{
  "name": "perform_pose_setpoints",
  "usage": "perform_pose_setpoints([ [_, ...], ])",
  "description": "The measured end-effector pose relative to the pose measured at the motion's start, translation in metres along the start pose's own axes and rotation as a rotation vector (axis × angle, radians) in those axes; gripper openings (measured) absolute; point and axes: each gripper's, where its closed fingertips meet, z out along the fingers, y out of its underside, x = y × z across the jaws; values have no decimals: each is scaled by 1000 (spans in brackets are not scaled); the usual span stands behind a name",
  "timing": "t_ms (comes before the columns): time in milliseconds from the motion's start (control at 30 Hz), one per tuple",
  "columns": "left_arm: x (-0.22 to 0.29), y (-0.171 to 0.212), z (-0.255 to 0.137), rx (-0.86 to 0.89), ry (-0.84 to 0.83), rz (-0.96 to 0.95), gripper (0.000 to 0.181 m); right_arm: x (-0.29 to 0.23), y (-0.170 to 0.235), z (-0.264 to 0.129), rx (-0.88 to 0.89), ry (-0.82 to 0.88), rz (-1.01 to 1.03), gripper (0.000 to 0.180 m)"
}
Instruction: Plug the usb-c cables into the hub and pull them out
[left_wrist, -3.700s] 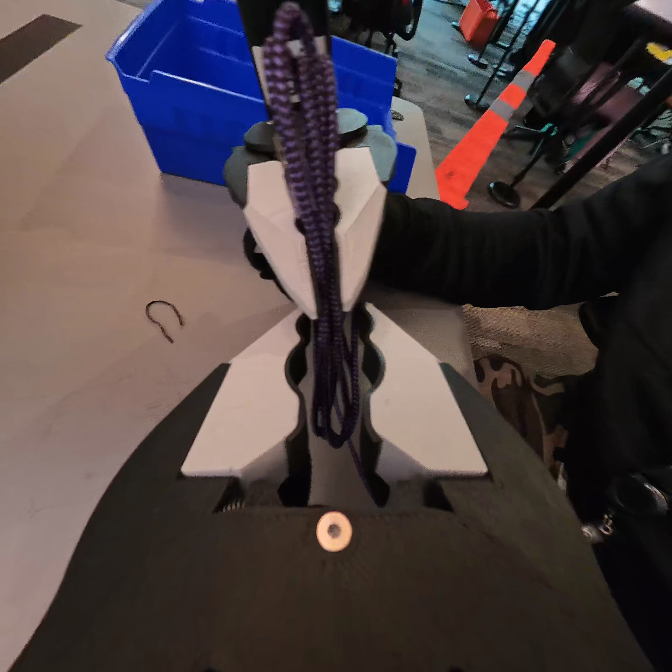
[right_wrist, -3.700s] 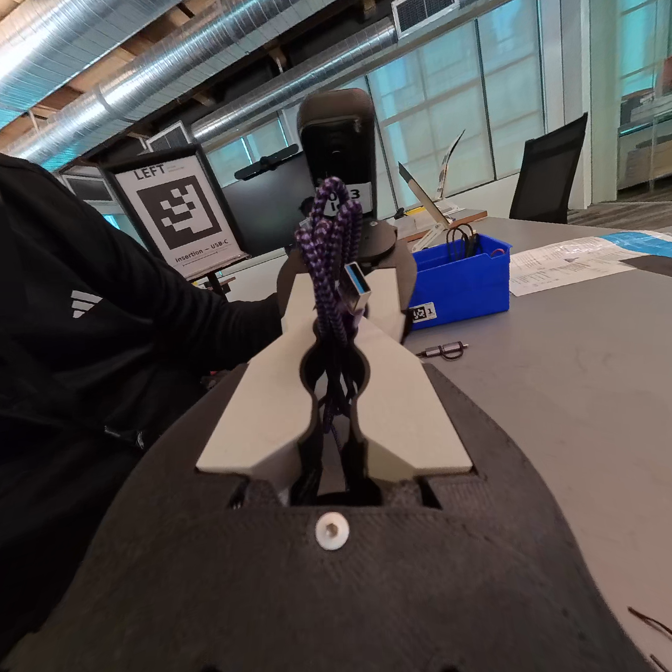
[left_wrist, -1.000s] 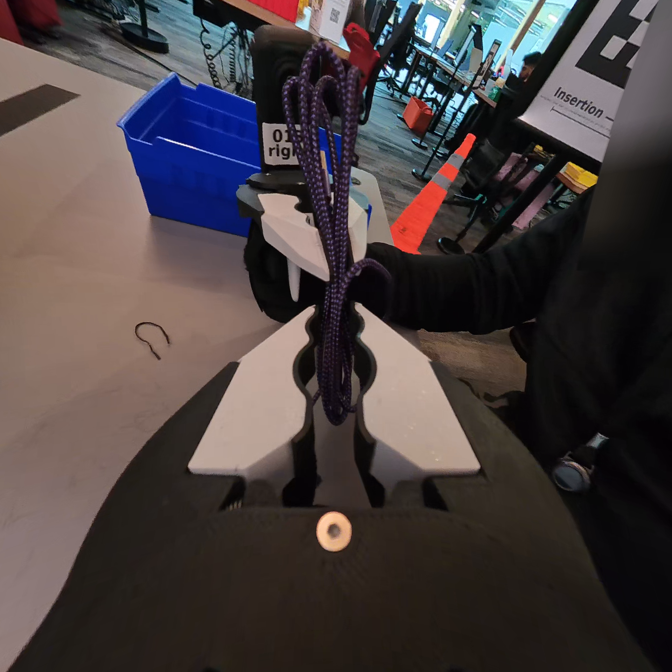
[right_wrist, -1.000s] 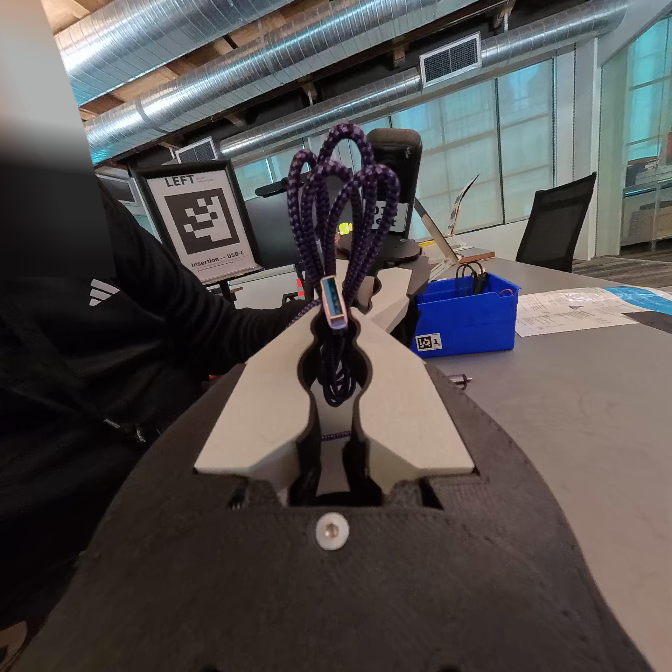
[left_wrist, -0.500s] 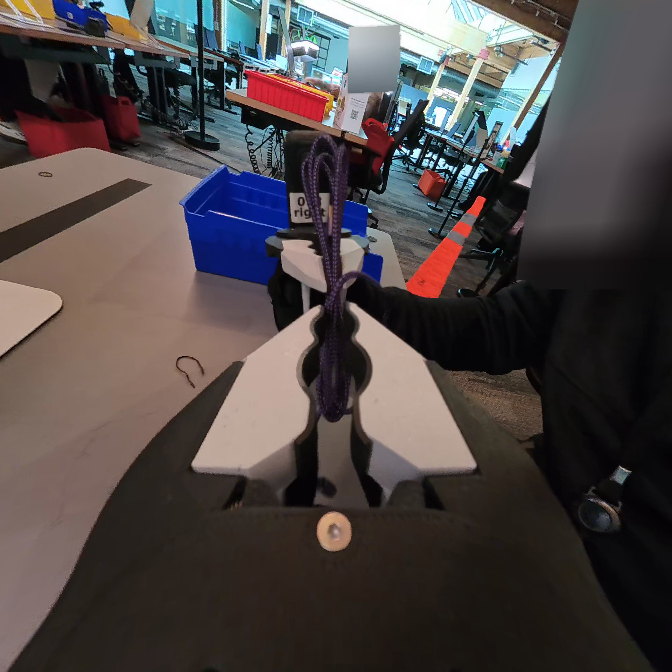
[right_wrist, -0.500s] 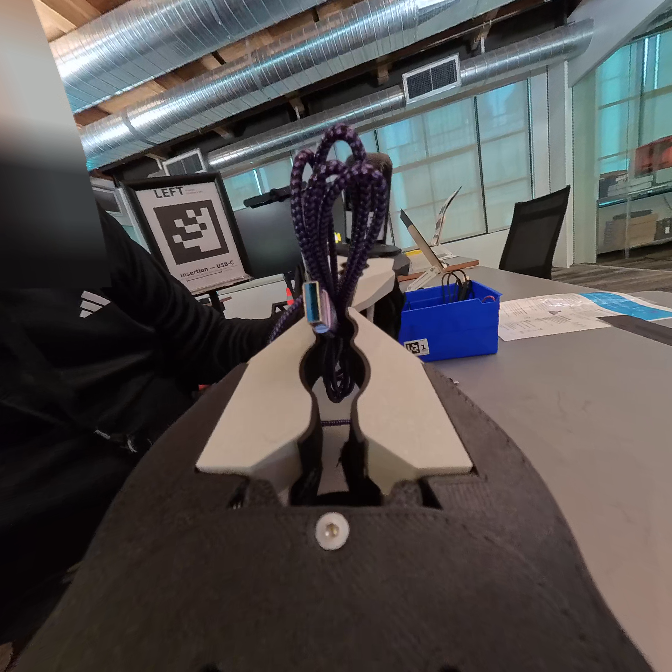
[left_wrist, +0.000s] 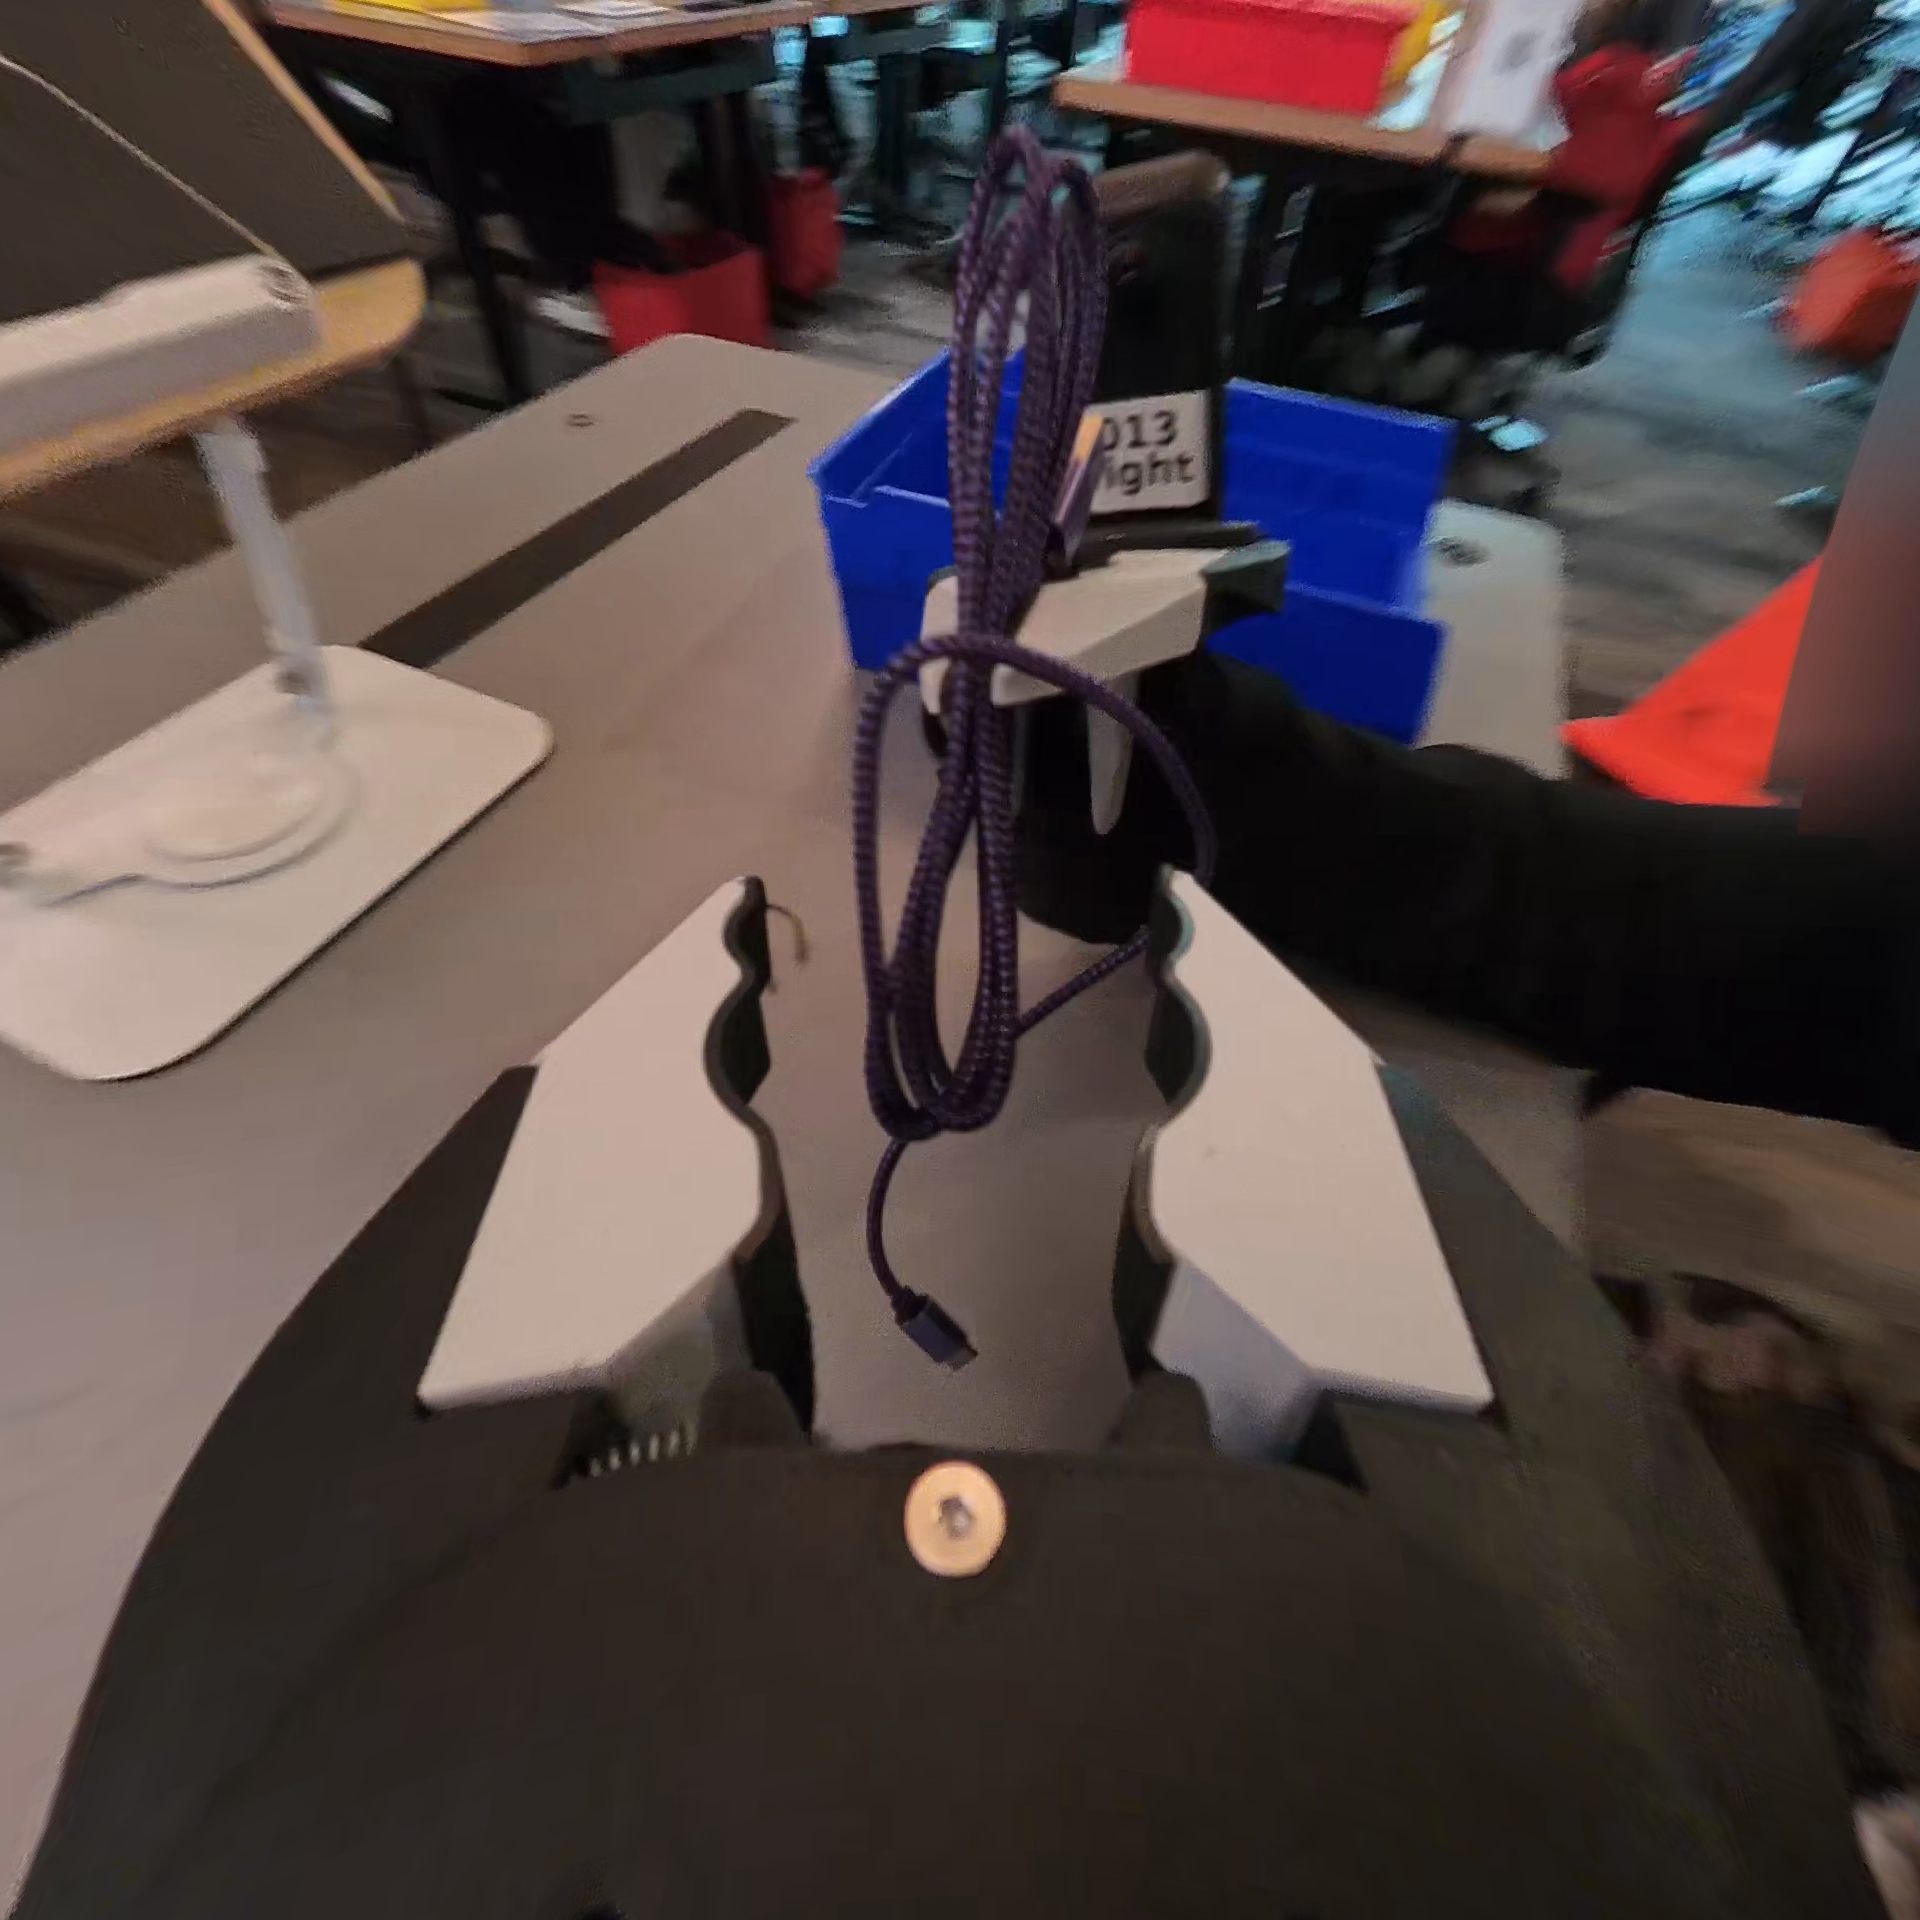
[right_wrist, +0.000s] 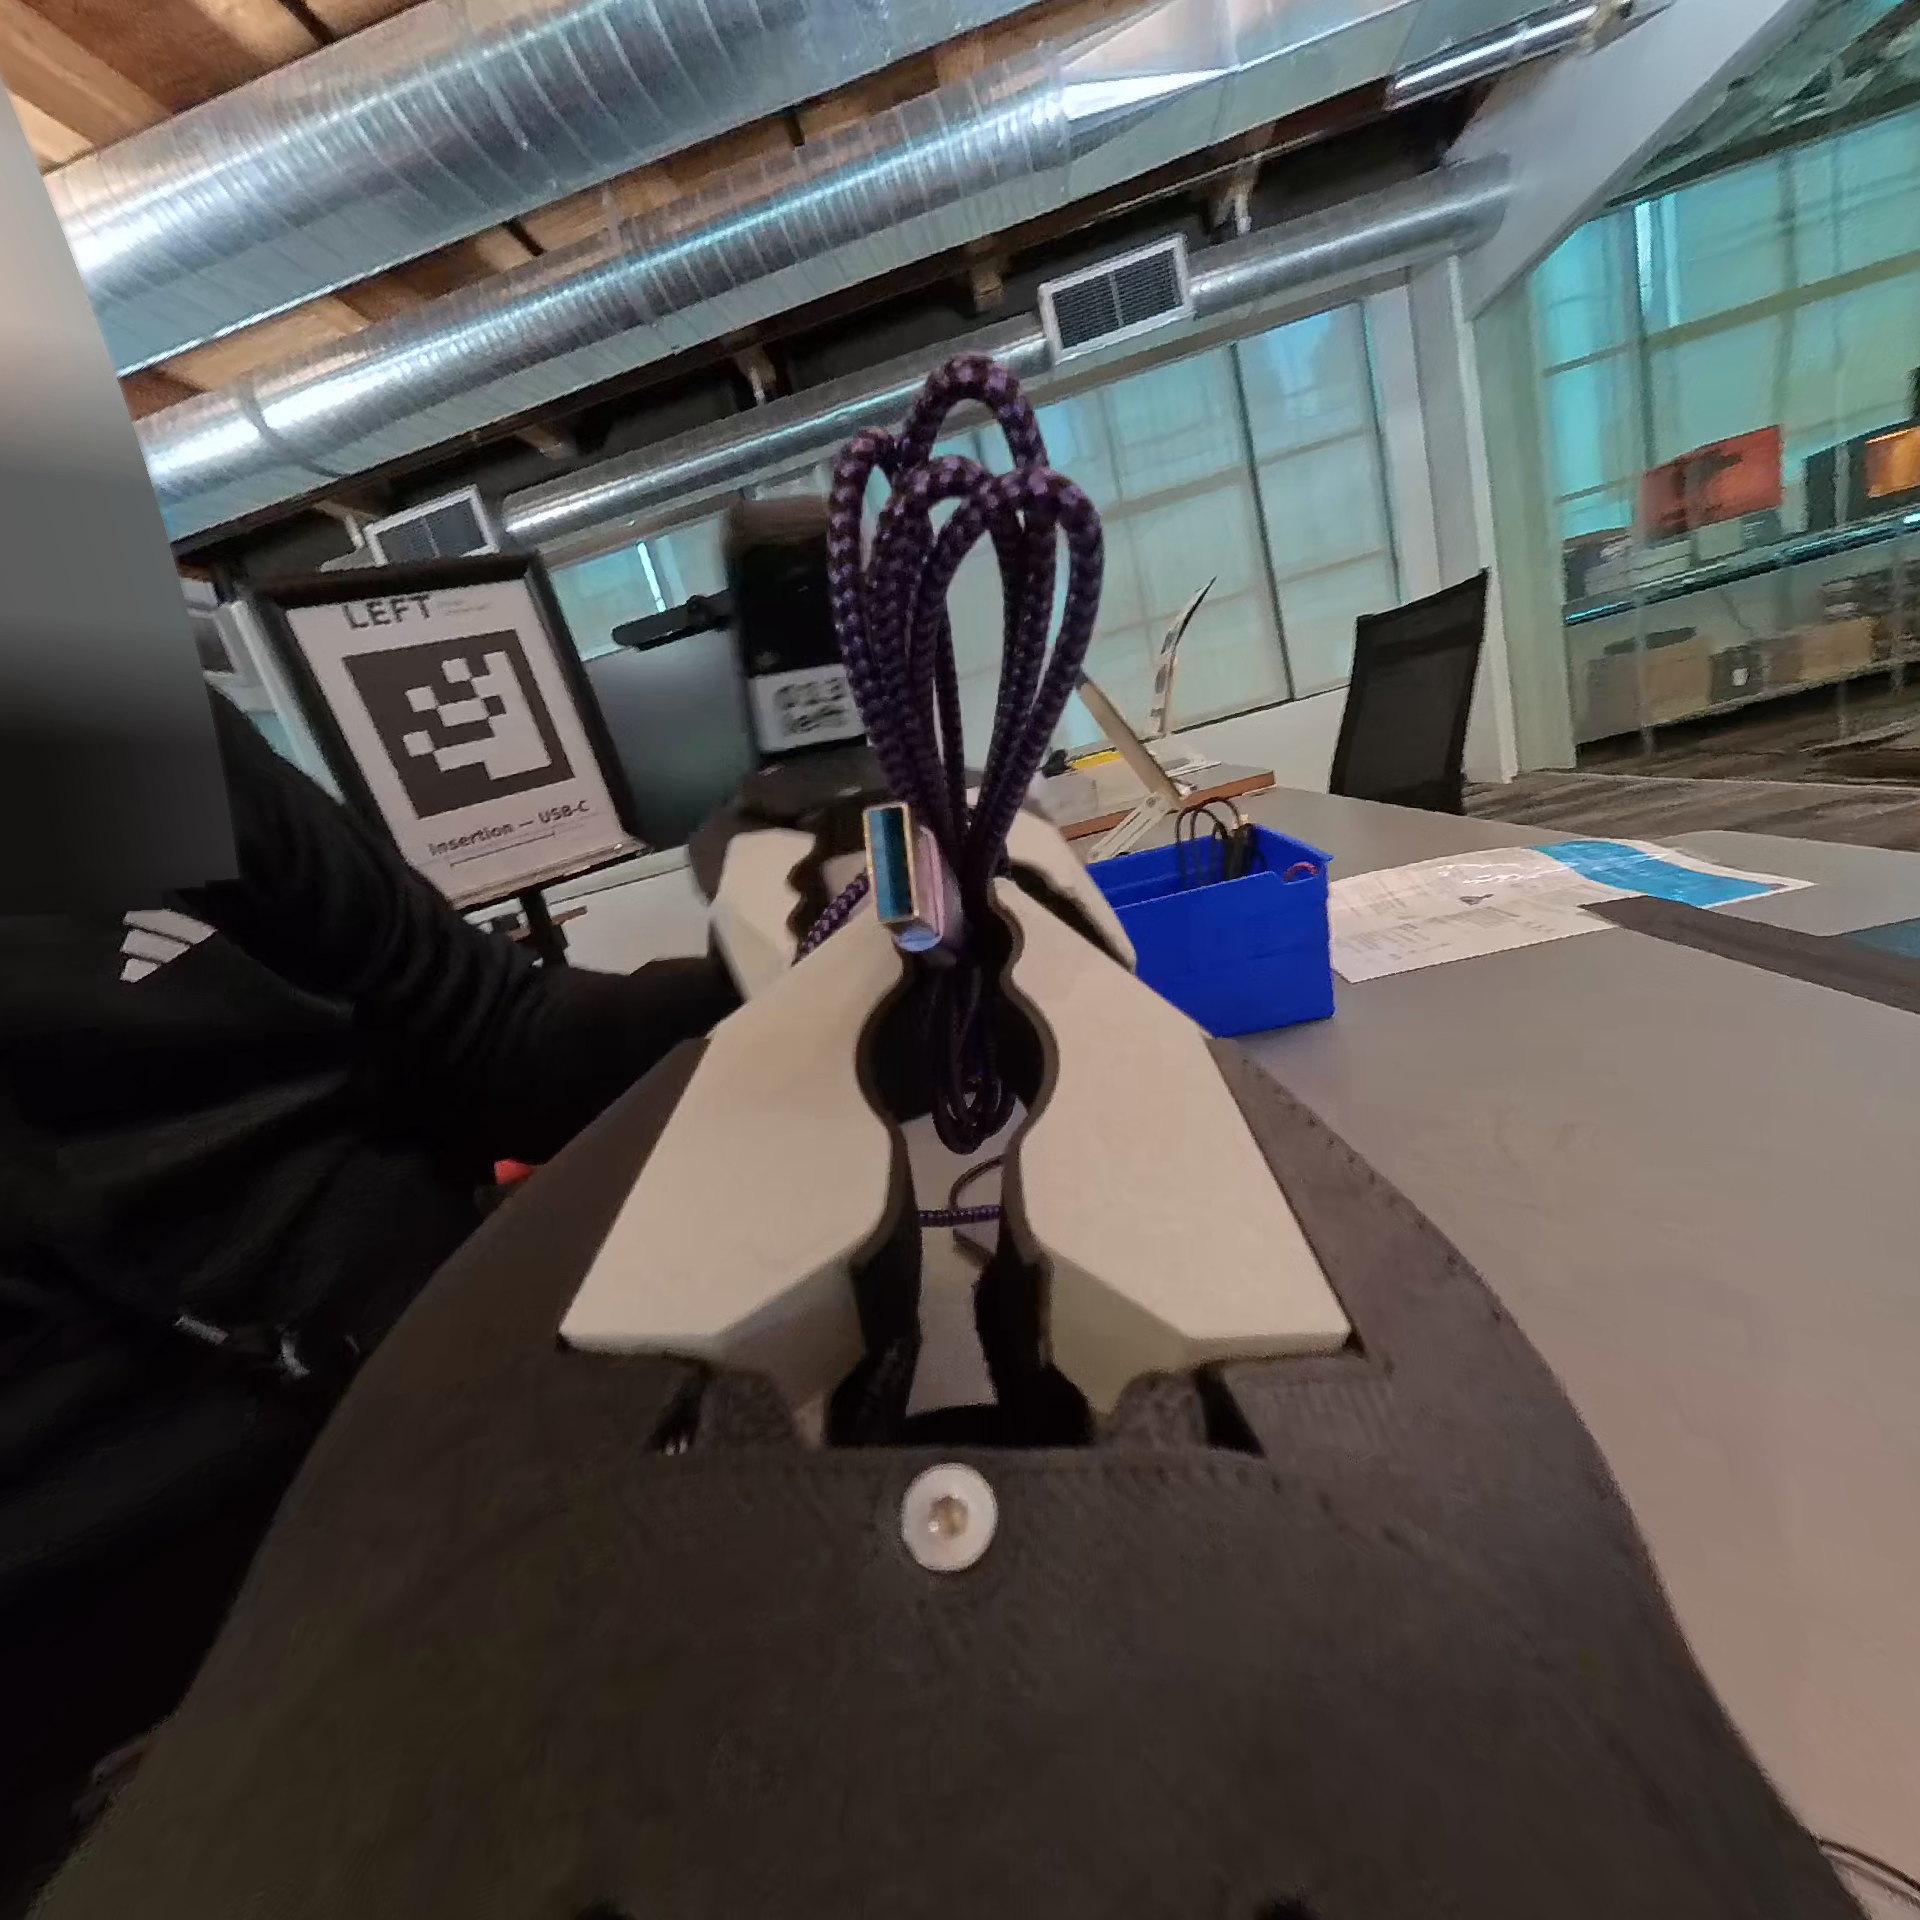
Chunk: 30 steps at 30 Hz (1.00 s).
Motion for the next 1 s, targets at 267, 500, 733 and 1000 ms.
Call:
perform_pose_setpoints([
  [267, -17, 11, 25, -114, -292, 141, 43, 13, 1, -1, 20, 82, 4, 4],
  [500, -24, 17, 30, -177, -352, 218, 19, 15, 3, 1, 0, 109, -12, 4],
  [733, -35, 19, 21, -253, -352, 239, 8, 22, 4, 2, -3, 118, 40, 26],
  [1000, -91, 14, -30, -639, -495, 548, 7, 26, -15, -15, 8, 263, -154, 36],
])
